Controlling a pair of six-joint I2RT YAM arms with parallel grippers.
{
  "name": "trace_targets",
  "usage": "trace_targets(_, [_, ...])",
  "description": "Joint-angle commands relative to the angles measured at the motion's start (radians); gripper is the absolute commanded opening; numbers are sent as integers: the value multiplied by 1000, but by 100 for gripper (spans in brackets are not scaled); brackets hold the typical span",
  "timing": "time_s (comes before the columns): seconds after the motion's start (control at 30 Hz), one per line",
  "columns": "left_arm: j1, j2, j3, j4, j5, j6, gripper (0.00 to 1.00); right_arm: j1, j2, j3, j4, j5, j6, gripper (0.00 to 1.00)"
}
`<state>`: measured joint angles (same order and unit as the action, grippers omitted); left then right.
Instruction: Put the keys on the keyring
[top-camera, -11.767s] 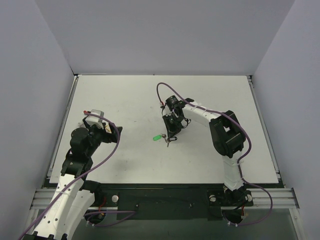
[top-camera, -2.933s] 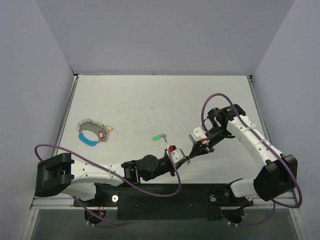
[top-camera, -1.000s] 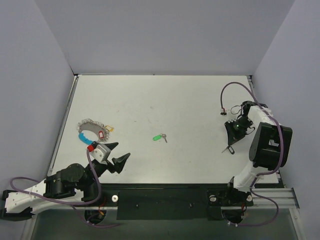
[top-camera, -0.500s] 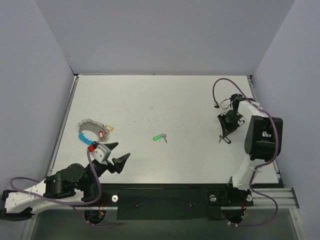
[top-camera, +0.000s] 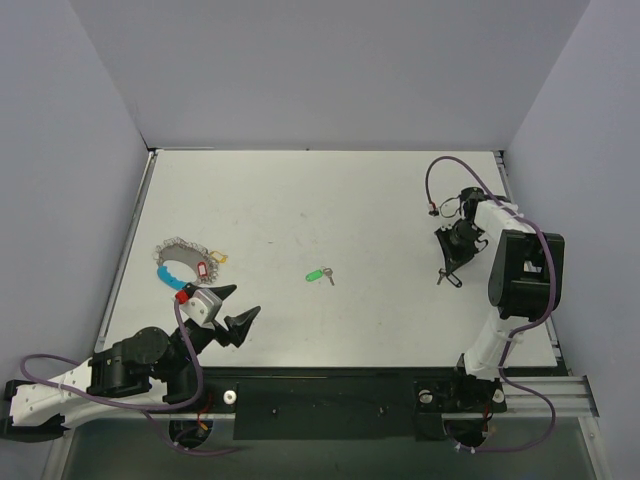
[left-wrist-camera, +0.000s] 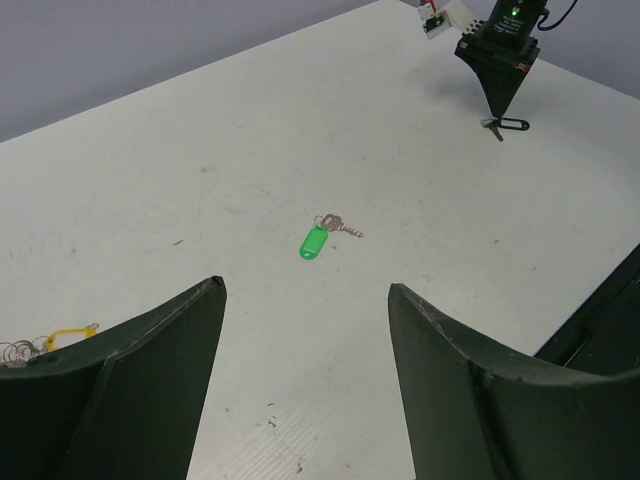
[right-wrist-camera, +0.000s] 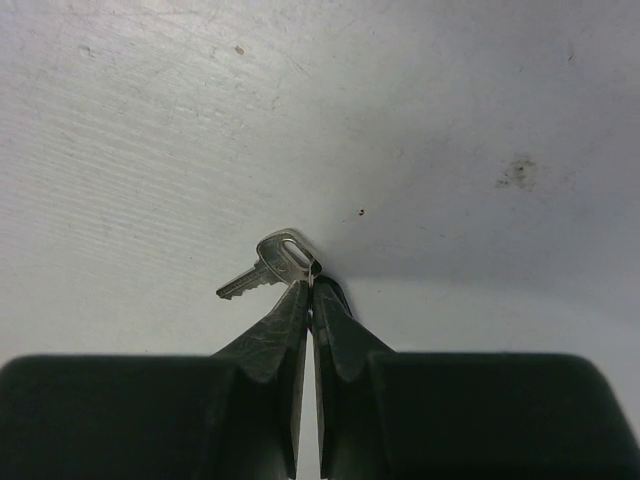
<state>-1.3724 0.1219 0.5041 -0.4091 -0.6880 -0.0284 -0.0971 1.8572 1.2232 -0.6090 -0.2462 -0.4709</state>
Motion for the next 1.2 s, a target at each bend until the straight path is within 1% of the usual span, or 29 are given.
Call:
trace_targets(0.0, [4, 9, 28, 10, -2, 13, 76, 4, 4, 32, -37, 13, 17, 4])
trace_targets(0.1, [4, 9, 27, 12, -4, 13, 76, 4, 0, 33, -37, 10, 20, 10])
trace_targets(0.3, [4, 12, 27, 15, 4, 12, 76, 4, -21, 32, -37, 7, 28, 17])
trace_targets(0.4, [4, 13, 27, 15, 4, 13, 76, 0, -39, 30, -37, 13, 31, 23])
trace_targets(0.6, [4, 12, 24, 20, 13, 7, 76, -38, -105, 55, -64, 12, 34, 31])
trace_targets(0.67, [4, 15, 24, 23, 8, -11, 77, -53, -153, 58, -77, -10, 28, 31])
trace_targets(0.7, [4, 16, 25, 24, -7, -19, 79, -58, -199, 55, -83, -34, 23, 32])
trace_targets(0.8, [4, 27, 36, 1, -74, -109, 84, -62, -311, 23, -110, -111, -6, 33])
trace_targets(0.9, [4, 64, 85, -62, -172, -215, 87, -58, -491, -63, -95, -229, -11, 35])
trace_targets(0.97, [4, 131, 138, -134, -234, -281, 89, -59, -599, -123, -48, -284, 23, 46])
trace_targets(1.0, [4, 145, 154, -160, -246, -291, 90, -67, -625, -143, -22, -333, 50, 57])
trace_targets(1.03, [4, 177, 183, -169, -267, -312, 91, -78, -668, -169, -9, -379, 63, 65])
trace_targets(1.07, [4, 192, 197, -184, -278, -317, 91, -102, -691, -188, 12, -474, 89, 71])
trace_targets(1.1, [4, 214, 221, -191, -295, -327, 91, -118, -691, -204, 18, -537, 98, 74])
trace_targets(1.13, [6, 229, 231, -203, -304, -329, 91, -142, -687, -209, 15, -638, 116, 74])
trace_targets(1.17, [6, 255, 250, -209, -320, -332, 91, -159, -681, -209, 8, -677, 120, 74])
